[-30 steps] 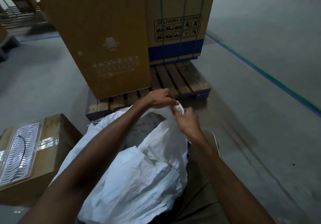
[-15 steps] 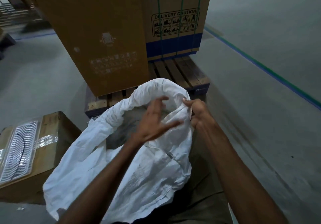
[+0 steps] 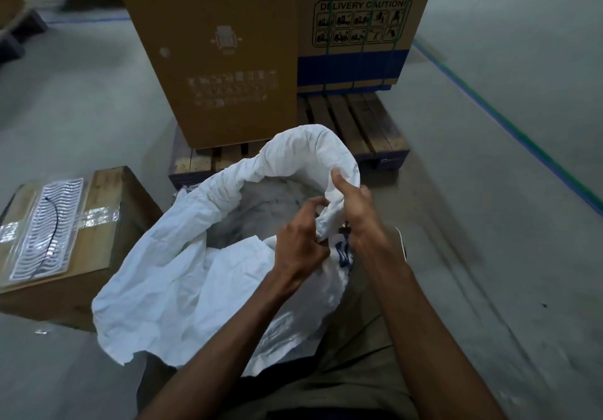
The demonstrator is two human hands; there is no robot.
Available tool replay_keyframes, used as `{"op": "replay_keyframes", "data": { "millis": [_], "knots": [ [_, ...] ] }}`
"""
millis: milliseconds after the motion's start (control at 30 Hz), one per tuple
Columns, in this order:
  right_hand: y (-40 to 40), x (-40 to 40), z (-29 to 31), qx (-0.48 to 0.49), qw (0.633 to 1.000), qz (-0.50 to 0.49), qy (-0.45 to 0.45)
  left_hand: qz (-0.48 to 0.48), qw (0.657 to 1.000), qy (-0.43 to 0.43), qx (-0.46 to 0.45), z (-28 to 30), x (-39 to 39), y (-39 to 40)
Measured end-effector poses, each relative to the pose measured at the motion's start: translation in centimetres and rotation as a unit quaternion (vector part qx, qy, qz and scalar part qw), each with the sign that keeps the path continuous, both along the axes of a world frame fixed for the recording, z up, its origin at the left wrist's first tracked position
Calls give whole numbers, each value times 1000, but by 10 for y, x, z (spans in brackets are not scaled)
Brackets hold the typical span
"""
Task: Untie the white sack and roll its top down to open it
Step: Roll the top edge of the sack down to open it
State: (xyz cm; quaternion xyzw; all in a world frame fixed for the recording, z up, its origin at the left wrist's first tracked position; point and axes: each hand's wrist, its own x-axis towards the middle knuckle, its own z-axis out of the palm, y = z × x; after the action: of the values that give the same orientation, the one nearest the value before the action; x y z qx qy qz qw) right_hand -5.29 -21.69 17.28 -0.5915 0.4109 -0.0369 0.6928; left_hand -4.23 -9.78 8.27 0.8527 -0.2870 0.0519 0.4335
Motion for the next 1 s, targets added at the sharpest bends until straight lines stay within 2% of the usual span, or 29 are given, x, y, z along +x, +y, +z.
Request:
{"op": "replay_keyframes", "data": {
  "millis": [100, 167, 233, 267, 333, 400, 433, 467, 533, 567, 633, 700, 767, 800, 833, 867, 900, 933, 1000],
  "knots": [
    [13, 3, 6, 33, 999, -29, -3, 19, 998, -55, 31, -11, -20, -3],
    [17, 5, 9, 46, 998, -41, -12, 19, 997, -61, 30, -15, -35, -4],
    [16, 8, 12, 39, 998, -47, -26, -48, 998, -37, 1, -14, -42, 3],
    [16, 7, 13, 31, 998, -47, -37, -104, 994, 4, -21, -11, -39, 9],
    [12, 8, 14, 19, 998, -38, -52, -194, 965, 156, -85, 5, -27, 22],
    [7, 8, 10, 16, 997, -25, -64, -145, 943, 250, -167, 25, -9, 27],
    [6, 8, 8, 22, 997, -21, -71, -92, 952, 228, -182, 35, 4, 26],
    [5, 7, 7, 39, 995, -21, -84, -50, 971, 162, -170, 44, 19, 23],
    [3, 3, 2, 110, 987, -6, -116, -57, 994, -14, -95, 58, 56, 11],
    [0, 0, 0, 147, 980, 3, -134, -98, 990, -95, -31, 65, 76, 3],
    [-12, 0, -13, 202, 964, 21, -171, -192, 951, -210, 119, 77, 116, -14],
    [-36, 3, -42, 228, 939, 53, -251, -278, 911, -215, 217, 85, 139, -29],
    [-60, 2, -58, 247, 914, 82, -311, -324, 901, -147, 250, 87, 143, -41],
    [-59, 3, -54, 203, 928, 68, -303, -311, 911, -113, 248, 87, 142, -47],
    [-53, 6, -48, 138, 955, 75, -250, -281, 923, -93, 246, 87, 143, -53],
    [-47, 5, -31, 78, 985, 62, -143, -247, 934, -91, 242, 87, 145, -60],
    [-45, 5, -27, -9, 995, 64, -72, -214, 941, -94, 247, 89, 146, -65],
    [-40, 4, -25, -91, 994, 60, -11, -187, 944, -90, 256, 92, 149, -69],
    [-30, 2, -27, -213, 977, 20, 11, -162, 943, -65, 284, 95, 154, -75]
  ]
}}
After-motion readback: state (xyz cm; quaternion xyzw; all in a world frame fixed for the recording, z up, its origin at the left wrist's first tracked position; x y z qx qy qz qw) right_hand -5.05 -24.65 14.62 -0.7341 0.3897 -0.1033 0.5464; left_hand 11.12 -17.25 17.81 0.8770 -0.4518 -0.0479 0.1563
